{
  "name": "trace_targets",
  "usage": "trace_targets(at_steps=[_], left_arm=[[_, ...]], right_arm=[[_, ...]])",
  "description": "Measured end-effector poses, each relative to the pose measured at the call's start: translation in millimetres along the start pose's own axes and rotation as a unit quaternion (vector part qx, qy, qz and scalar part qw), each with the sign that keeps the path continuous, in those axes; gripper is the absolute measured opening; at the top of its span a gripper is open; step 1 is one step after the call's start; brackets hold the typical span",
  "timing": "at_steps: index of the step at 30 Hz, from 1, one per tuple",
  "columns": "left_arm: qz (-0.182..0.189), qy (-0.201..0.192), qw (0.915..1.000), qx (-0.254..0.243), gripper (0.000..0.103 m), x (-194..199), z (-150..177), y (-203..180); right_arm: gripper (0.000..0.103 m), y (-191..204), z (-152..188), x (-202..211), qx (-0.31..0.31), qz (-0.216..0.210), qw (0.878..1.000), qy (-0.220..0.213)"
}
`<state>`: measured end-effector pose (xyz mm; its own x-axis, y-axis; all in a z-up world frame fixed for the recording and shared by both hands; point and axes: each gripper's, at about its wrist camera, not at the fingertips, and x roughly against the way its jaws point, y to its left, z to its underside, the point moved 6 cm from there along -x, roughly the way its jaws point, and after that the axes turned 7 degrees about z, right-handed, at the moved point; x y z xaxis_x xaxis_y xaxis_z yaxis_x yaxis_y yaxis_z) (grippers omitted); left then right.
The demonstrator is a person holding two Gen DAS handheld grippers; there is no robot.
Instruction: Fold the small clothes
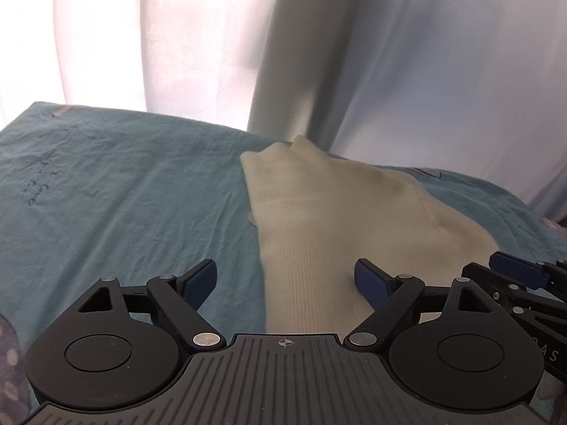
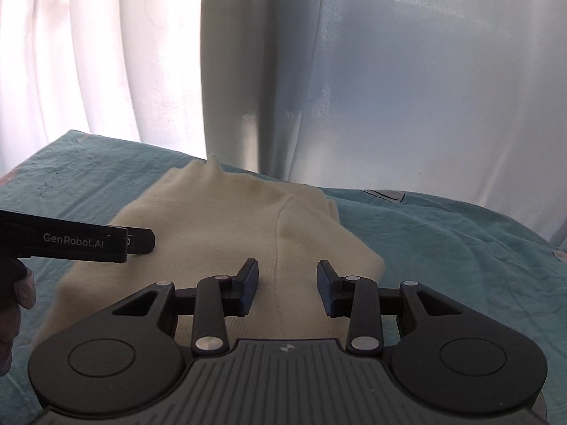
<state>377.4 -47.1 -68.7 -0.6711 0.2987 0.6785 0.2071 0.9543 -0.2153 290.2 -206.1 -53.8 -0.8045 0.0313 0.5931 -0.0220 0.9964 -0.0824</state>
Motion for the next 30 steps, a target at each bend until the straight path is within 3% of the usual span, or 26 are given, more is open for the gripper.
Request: trace_targets(at_steps=[3,6,9,11,13,15,18,25,27,30], left_arm=[[0.016,-0.005,0.9996,-0.024,0.092,31.9,16.9,-4.9],[0.005,0.010,0.9992,-0.038,0.092,34.8,32.5,-8.4],[0.007,0.027,0.9996,-0.005,0.093,22.3,40.9,-2.6],[0.015,0.038,0.9991,0.016,0.094,18.4,43.8,0.9],[0.020,0.037,0.9987,0.030,0.092,23.9,42.9,1.9],[0.023,0.028,0.9989,0.030,0.091,30.8,40.3,0.9],[0.009,0.026,0.9992,0.028,0.093,27.5,38.3,4.2],[0.014,0.049,0.9981,0.035,0.099,7.5,48.8,12.0],[0.014,0.064,0.9965,0.052,0.099,10.4,50.2,15.1],[0.004,0.082,0.9960,0.035,0.099,23.4,56.3,9.7]], right_arm=[[0.035,6.4,13.4,34.1,-0.005,-0.045,0.999,-0.012],[0.035,15.6,24.2,44.6,0.010,-0.056,0.998,-0.009],[0.024,26.6,23.7,37.8,0.023,-0.057,0.998,-0.001],[0.024,32.4,19.8,41.0,0.020,-0.067,0.998,-0.008],[0.024,37.9,20.7,36.1,0.031,-0.065,0.997,-0.003],[0.024,37.8,32.8,17.9,0.043,-0.046,0.997,0.034],[0.022,33.7,38.5,17.0,0.044,-0.053,0.997,0.028],[0.022,35.6,41.4,18.3,0.065,-0.050,0.996,0.034],[0.023,34.4,41.0,17.5,0.059,-0.052,0.996,0.040],[0.023,35.3,44.6,26.2,0.065,-0.050,0.994,0.067]])
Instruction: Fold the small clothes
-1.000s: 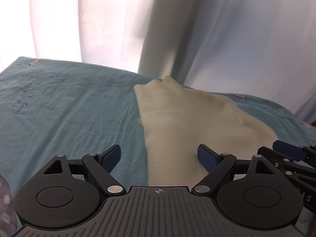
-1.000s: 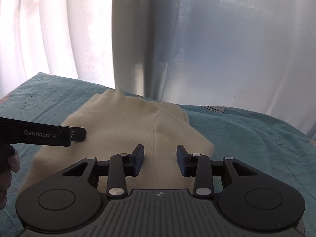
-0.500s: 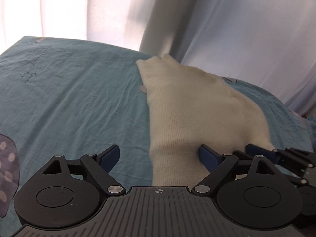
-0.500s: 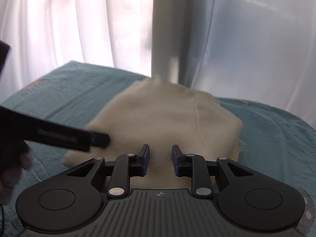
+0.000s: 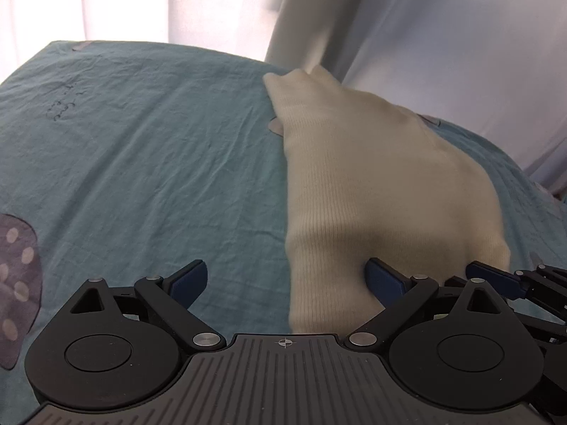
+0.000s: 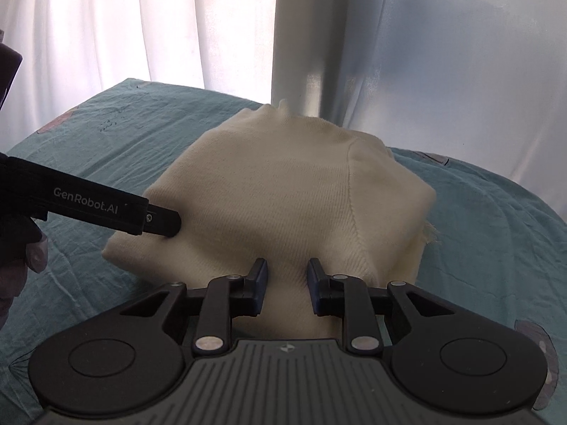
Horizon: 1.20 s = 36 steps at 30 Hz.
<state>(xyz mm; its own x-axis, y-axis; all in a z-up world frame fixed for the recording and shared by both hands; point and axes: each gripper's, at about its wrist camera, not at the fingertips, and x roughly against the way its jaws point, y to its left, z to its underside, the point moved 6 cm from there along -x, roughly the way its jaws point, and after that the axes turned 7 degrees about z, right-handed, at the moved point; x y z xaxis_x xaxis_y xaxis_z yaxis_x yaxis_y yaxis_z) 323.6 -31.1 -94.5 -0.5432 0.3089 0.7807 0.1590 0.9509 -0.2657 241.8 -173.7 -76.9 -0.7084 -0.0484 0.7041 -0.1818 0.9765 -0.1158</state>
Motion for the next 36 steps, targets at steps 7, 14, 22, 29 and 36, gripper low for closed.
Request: trace_targets(at_steps=[7,14,22,29,36], left_arm=[[0.013,0.043,0.9981,-0.041,0.100,38.8,49.3,-22.4],[0.035,0.092,0.9947,-0.028,0.101,60.1,102.2,-28.2],[-0.017,0.081,0.9952,-0.053,0.102,74.8,97.1,-29.2],[-0.037,0.052,0.9958,-0.066,0.103,92.3,80.7,-30.9],[-0.045,0.042,0.9947,-0.082,0.103,94.3,70.7,-33.4]], right_arm=[[0.078,16.4,64.2,53.0,-0.005,-0.043,0.991,0.127],[0.099,23.8,116.8,92.4,-0.068,-0.027,0.975,0.209],[0.099,20.0,98.8,101.8,-0.017,0.080,0.978,0.193],[0.099,23.6,71.7,99.2,0.009,0.135,0.969,0.205],[0.099,28.9,52.0,107.3,-0.053,0.086,0.977,0.186]])
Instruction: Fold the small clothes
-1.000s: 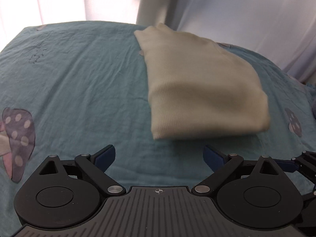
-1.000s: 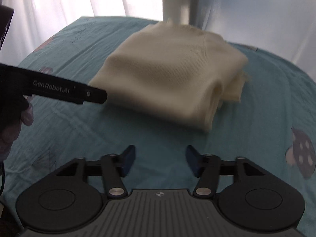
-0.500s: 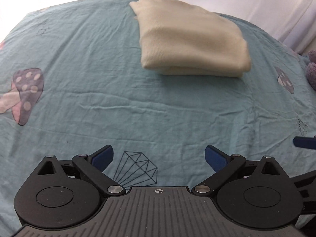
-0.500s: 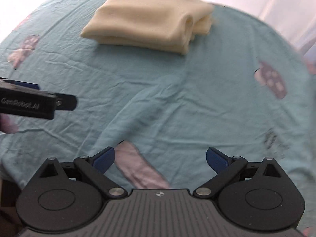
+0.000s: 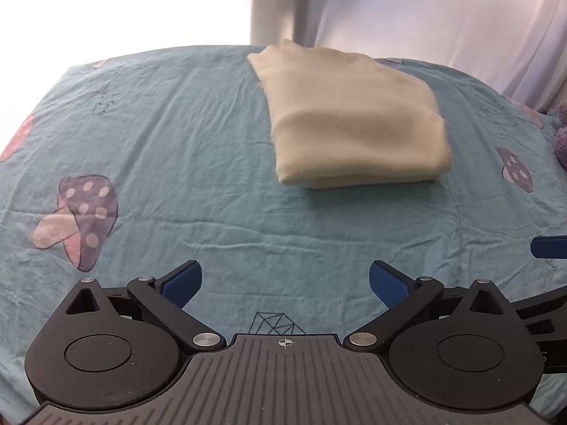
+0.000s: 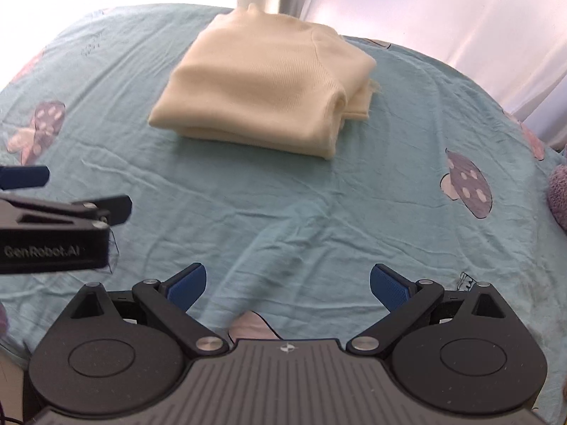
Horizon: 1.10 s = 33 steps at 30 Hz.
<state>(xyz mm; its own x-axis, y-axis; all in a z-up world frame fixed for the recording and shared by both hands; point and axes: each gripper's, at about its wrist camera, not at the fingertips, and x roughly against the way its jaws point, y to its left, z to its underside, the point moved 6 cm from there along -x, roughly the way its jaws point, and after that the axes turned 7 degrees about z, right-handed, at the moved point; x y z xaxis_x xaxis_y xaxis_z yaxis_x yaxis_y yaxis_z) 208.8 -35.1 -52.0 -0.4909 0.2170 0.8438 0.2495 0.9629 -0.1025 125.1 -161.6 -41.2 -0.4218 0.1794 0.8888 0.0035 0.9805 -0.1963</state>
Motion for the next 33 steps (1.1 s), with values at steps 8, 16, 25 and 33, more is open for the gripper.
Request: trace_targets(at_steps=[8,16,25,33], left_arm=[[-0.017,-0.005,0.9998,-0.011,0.103,-3.5,-12.1,2.0],[-0.030,-0.002,0.9995,-0.013,0.103,-10.1,-18.1,3.7],[-0.023,0.008,0.9996,-0.015,0.103,-20.7,-17.9,-5.7],[-0.027,0.008,0.9995,-0.014,0.103,-22.3,-17.3,-6.0]], right_arm=[[0.099,-3.0,-15.0,4.0,-0.015,0.019,1.000,-0.004],[0.099,-22.7,-24.3,-1.4,-0.044,0.039,0.998,-0.004],[0.099,-34.1,-29.0,-2.9,-0.053,0.030,0.998,-0.011],[0.099,-34.8,-30.7,-5.1,-0.050,0.021,0.998,-0.014]])
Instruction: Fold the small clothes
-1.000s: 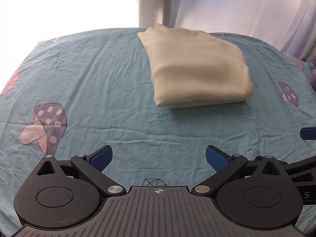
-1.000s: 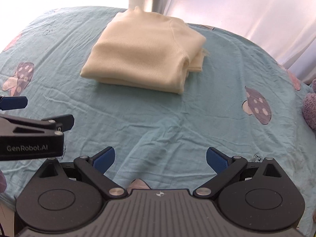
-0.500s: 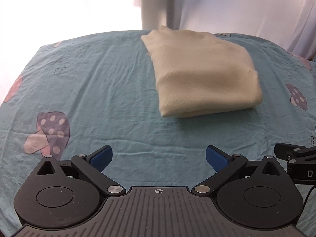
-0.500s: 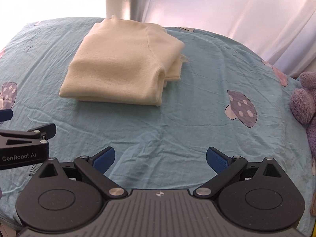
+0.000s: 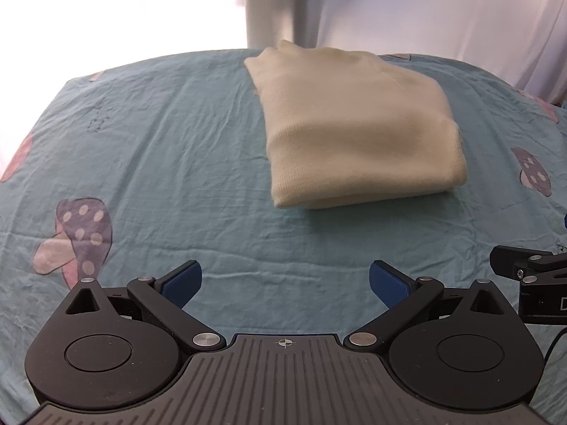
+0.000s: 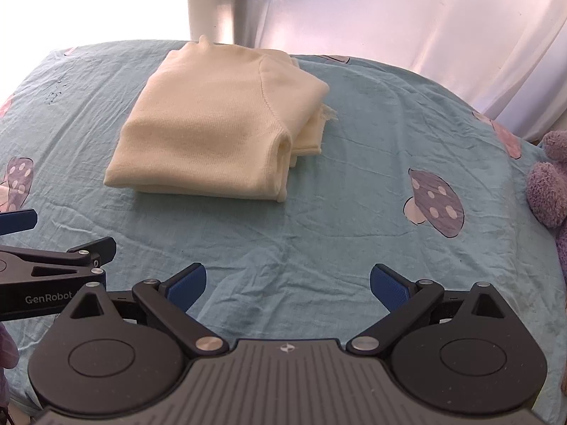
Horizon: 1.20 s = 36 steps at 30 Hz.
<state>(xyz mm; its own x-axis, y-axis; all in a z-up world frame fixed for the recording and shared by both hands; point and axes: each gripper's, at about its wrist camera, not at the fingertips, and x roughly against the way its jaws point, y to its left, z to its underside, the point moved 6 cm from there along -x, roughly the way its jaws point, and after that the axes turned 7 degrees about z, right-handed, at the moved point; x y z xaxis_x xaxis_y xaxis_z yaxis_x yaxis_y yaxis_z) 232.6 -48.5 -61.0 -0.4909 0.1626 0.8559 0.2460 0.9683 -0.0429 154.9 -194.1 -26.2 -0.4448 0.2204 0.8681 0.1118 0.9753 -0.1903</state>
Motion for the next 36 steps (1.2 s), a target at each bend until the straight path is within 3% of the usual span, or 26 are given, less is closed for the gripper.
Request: trace_targets(at_steps=[36], left_arm=[[0.013,0.002,0.9999,0.001,0.103,0.3,0.1,-8.3]], right_arm=[[0.099,-7.2,5.3,3.8,-0.006,-0.009,1.000,-0.004]])
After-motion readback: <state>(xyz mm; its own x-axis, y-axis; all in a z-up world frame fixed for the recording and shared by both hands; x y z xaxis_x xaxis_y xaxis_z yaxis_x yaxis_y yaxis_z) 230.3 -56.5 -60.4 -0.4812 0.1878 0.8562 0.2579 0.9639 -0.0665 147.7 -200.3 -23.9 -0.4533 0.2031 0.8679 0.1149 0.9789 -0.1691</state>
